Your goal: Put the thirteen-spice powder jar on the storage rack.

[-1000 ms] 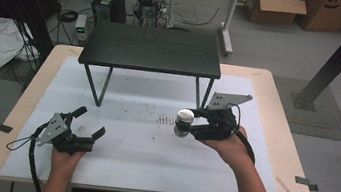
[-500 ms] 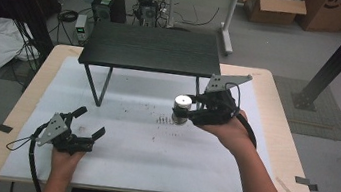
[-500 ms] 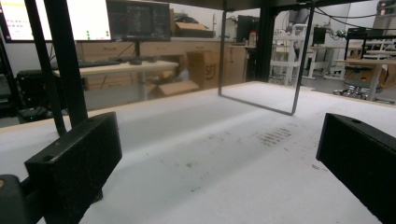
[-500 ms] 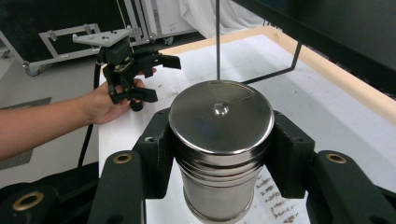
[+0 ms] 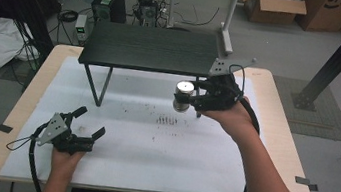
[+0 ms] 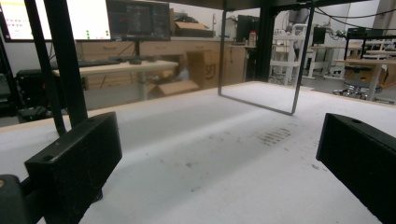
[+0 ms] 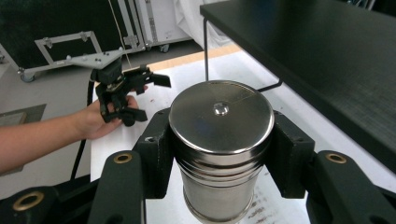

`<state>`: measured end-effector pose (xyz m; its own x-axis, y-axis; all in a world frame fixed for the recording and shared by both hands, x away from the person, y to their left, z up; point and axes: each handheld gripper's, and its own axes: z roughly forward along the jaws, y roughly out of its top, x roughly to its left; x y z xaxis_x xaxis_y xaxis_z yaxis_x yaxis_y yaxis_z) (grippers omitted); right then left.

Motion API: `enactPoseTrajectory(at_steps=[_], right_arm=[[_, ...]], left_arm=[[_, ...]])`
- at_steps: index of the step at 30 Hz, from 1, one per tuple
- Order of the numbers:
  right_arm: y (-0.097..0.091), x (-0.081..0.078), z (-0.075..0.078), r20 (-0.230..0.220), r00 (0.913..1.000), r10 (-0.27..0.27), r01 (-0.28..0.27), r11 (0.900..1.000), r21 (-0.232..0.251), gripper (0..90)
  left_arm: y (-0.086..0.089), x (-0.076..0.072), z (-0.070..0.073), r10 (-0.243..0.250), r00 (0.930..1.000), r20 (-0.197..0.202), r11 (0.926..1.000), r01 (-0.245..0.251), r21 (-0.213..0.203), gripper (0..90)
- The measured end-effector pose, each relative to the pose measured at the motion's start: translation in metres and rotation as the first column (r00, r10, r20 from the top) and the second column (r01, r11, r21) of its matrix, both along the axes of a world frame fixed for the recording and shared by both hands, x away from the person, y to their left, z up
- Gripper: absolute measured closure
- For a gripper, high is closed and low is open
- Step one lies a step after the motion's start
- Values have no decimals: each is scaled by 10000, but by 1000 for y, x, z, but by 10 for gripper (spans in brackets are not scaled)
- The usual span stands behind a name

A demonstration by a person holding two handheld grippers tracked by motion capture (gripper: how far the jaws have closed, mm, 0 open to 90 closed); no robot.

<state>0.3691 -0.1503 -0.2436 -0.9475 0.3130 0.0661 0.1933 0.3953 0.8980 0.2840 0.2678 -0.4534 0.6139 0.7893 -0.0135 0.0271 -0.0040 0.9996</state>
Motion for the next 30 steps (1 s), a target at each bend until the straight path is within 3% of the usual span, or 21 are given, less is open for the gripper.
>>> enactPoseTrajectory(at_steps=[21, 30], right_arm=[[11, 41, 43, 181, 9984, -539, 539, 9985, 34, 488], [18, 63, 55, 133, 9933, -1149, 1146, 9932, 190, 489]], left_arm=[[0, 0, 0, 3, 10000, -18, 10000, -3, -30, 5], [0, 0, 0, 3, 10000, 5, 10000, -3, -30, 5]])
